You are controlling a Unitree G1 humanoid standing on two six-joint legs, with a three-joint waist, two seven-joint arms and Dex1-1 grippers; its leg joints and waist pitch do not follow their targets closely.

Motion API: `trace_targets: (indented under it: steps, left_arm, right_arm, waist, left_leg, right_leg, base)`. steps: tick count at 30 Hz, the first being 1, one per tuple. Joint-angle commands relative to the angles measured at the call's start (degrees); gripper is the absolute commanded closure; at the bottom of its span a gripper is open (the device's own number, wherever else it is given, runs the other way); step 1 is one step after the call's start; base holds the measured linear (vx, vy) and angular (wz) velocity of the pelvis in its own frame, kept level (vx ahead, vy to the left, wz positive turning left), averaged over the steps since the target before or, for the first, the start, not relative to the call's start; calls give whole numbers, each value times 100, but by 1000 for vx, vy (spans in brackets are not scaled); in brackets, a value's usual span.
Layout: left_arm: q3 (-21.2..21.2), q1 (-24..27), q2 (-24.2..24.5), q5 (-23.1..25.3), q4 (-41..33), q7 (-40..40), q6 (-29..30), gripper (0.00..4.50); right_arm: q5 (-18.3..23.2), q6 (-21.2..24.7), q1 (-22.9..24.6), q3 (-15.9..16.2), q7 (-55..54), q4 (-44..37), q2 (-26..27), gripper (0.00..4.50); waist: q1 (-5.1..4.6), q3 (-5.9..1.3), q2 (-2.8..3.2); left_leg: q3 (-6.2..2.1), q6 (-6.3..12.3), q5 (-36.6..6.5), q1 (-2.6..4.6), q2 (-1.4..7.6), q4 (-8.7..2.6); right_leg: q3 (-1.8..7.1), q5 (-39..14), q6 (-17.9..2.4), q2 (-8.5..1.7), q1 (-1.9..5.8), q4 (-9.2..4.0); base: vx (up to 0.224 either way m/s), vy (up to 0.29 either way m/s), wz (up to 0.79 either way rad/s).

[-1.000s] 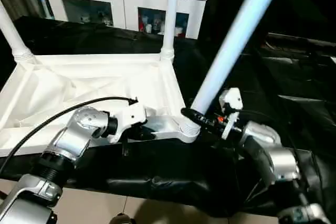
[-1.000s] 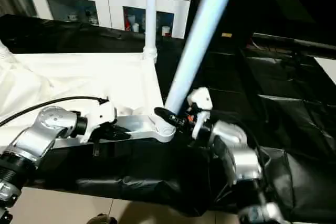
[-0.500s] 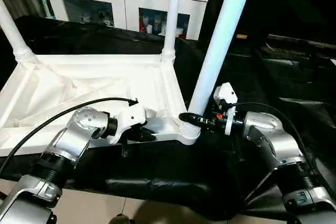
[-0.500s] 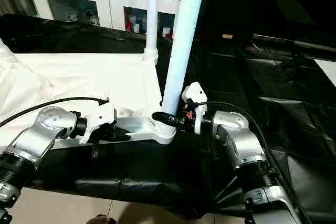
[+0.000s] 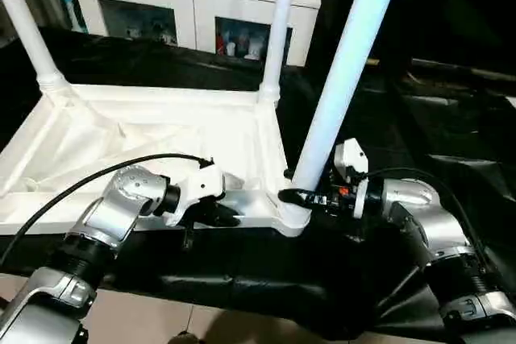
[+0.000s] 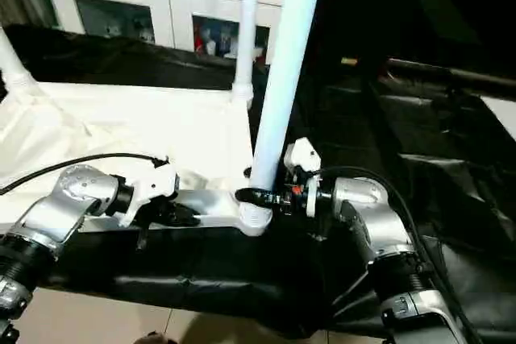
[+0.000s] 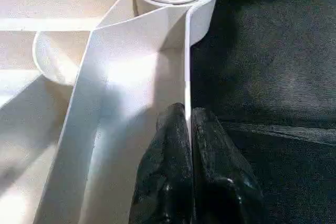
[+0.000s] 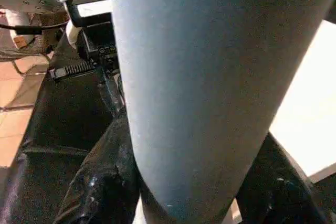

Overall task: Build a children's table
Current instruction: Rotate table base

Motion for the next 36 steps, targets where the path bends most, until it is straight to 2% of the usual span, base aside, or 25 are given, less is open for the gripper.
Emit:
trace_targets:
  steps: [1,4,6,7,8,9,10,11,12,13,14,15,16,17,18,19,20,21,22,23,24,26,27,29,36]
  left_arm:
    - [119,-339,-334,-165,-100,221,-299,450]
    - [152,-368,-382,-29,45,435,-188,450]
    - [150,-454,-442,203,287,837,26,450]
    - [174,-492,-489,250,368,1012,218,450]
    - [178,-498,-496,250,380,1032,246,450]
    - [249,-553,-603,207,432,1234,530,450]
    - [293,-582,-667,176,449,1339,677,450]
    - [320,-630,-761,214,447,1565,919,450]
    - [320,-630,-761,214,447,1565,919,450]
    - [427,-753,-1034,278,463,2148,1570,450]
    - [479,-797,-1162,298,446,2389,1869,450]
    - [543,-840,-1322,310,408,2648,2207,450]
    - [557,-850,-1367,314,394,2711,2287,450]
    - [590,-876,-1503,316,337,2877,2445,450]
    - [611,-894,-1572,334,331,2971,2481,450]
    - [628,-941,-1669,394,372,3103,2512,450]
    - [625,-967,-1697,425,409,3143,2513,450]
    - [631,-1009,-1727,449,479,3225,2490,450]
    - [631,-1031,-1738,452,512,3270,2496,450]
    - [631,-1036,-1739,452,522,3280,2495,450]
    - [601,-1052,-1682,499,581,3355,2425,450]
    - [597,-1050,-1626,504,604,3358,2390,450]
    - [612,-1045,-1619,519,572,3393,2448,450]
    - [619,-1037,-1589,568,526,3439,2505,450]
    - [622,-1033,-1568,525,470,3488,2507,450]
  right_arm:
    - [-427,168,357,436,-139,750,140,266]
    - [-599,-89,244,239,-793,1136,319,266]
    - [-836,-288,4,5,-1933,1684,521,266]
    - [-870,-243,-103,-114,-2409,1896,611,266]
    - [-868,-229,-116,-128,-2459,1920,622,266]
    - [-851,-143,-231,-250,-2921,2123,728,266]
    - [-844,-109,-290,-309,-3158,2224,785,266]
    - [-812,-60,-389,-399,-3485,2390,876,266]
    - [-812,-60,-389,-399,-3485,2390,876,266]
    - [-777,-11,-608,-532,-4101,2716,1054,266]
    - [-787,-23,-701,-557,-4319,2845,1127,266]
    - [-815,-53,-812,-570,-4564,2991,1213,266]
    - [-821,-56,-844,-576,-4641,3033,1239,266]
    - [-822,-65,-968,-611,-4903,3168,1335,266]
    - [-818,-80,-1039,-630,-5023,3257,1383,266]
    - [-809,-166,-1180,-677,-5237,3447,1470,266]
    - [-805,-210,-1239,-699,-5321,3525,1504,266]
    - [-789,-251,-1320,-729,-5376,3609,1561,266]
    - [-786,-272,-1372,-746,-5426,3669,1595,266]
    - [-785,-276,-1386,-750,-5441,3685,1605,266]
    - [-775,-286,-1453,-783,-5496,3764,1648,266]
    - [-775,-293,-1490,-799,-5507,3792,1662,266]
    - [-794,-312,-1529,-820,-5519,3849,1677,266]
    - [-822,-327,-1598,-853,-5557,3927,1700,266]
    - [-921,-427,-1747,-843,-5524,4177,1719,266]
  waist:
    - [-77,-240,67]
    - [-107,-220,47]
    - [-156,-210,61]
    - [-271,-181,67]
    - [-271,-181,67]
    - [-358,-196,143]
    - [-404,-201,140]
    - [-407,-165,263]
    - [-427,-155,243]
    - [32,-200,310]
    - [32,-200,310]
    - [-155,-297,-245]
    - [-103,-193,-57]
    - [-117,-155,-71]
    - [-117,-248,131]
    - [-176,-179,36]
    - [-215,-264,115]
    - [-277,-246,199]
    - [-285,-222,214]
    - [-308,-200,199]
    - [-319,-194,190]
    - [-342,-198,160]
    - [-343,-209,193]
    - [-375,-204,211]
    - [-406,-169,219]
  left_leg:
    - [-116,-376,-3053,256,162,-438]
    - [-137,-435,-3260,277,152,-435]
    - [-182,-512,-3429,265,144,-449]
    - [-254,-649,-3874,302,117,-467]
    - [-254,-649,-3874,302,117,-467]
    - [-333,-692,-4365,303,129,-540]
    - [-342,-695,-4493,274,140,-590]
    - [-357,-752,-5092,263,188,-780]
    - [-316,-732,-5295,153,233,-928]
    - [112,-672,-5378,-314,282,-1434]
    - [112,-672,-5378,-314,282,-1434]
    - [102,-571,-3104,619,13,60]
    - [-142,-308,-2177,732,2,650]
    - [-409,-69,-784,8,-60,447]
    - [-374,-497,-1146,-27,111,-169]
    - [-288,-566,-1821,19,79,-287]
    - [-312,-604,-2364,144,117,-327]
    - [-282,-552,-3303,309,128,-397]
    - [-274,-516,-3512,342,116,-409]
    - [-281,-486,-3747,360,94,-420]
    - [-293,-468,-3836,359,83,-437]
    - [-296,-433,-3837,357,82,-453]
    - [-294,-394,-3766,361,85,-470]
    - [-291,-384,-3642,342,119,-535]
    - [-285,-425,-3887,388,123,-560]
  right_leg:
    - [153,-2692,-852,-377,-92,-645]
    - [131,-3062,-780,-387,-129,-686]
    - [95,-3410,-661,-405,-128,-708]
    - [-19,-3843,-515,-374,-152,-771]
    - [-19,-3843,-515,-374,-152,-771]
    - [-169,-3610,-507,-340,-47,-784]
    - [-234,-3402,-523,-324,2,-762]
    - [-403,-2986,-591,-225,79,-684]
    - [-465,-2586,-659,-157,199,-483]
    - [-414,-1408,-659,-22,594,549]
    - [-414,-1408,-659,-22,594,549]
    - [7,-4296,-515,-720,-422,-747]
    - [188,-5342,-561,-1236,-577,-1149]
    - [220,-5210,-619,-1157,126,-884]
    - [-123,-3640,-737,-698,263,-610]
    - [-221,-3089,-701,-406,101,-526]
    - [-226,-2536,-814,-353,67,-412]
    - [-195,-1863,-1065,-359,-6,-519]
    - [-218,-2088,-1024,-361,-14,-582]
    - [-246,-2588,-825,-366,-16,-682]
    - [-282,-2922,-628,-385,1,-760]
    - [-327,-3061,-501,-395,31,-819]
    - [-350,-3043,-469,-429,65,-849]
    - [-367,-2812,-537,-463,111,-878]
    - [-403,-2926,-508,-473,52,-938]
  base:
    - [0,0,0]
    - [0,0,0]
    - [0,0,0]
    - [-64,22,-17]
    - [-64,22,-17]
    - [-77,46,-22]
    - [-67,64,-22]
    - [-67,64,-22]
    - [-91,50,-14]
    - [-126,1,8]
    - [-126,1,8]
    - [-33,-81,15]
    - [1,-44,-20]
    - [1,-44,-20]
    - [19,81,-43]
    - [23,62,-15]
    - [23,62,-15]
    - [-81,-8,14]
    - [-86,-9,6]
    - [-86,-9,6]
    - [-59,7,-6]
    - [0,0,0]
    - [0,0,0]
    - [0,0,0]
    - [0,0,0]
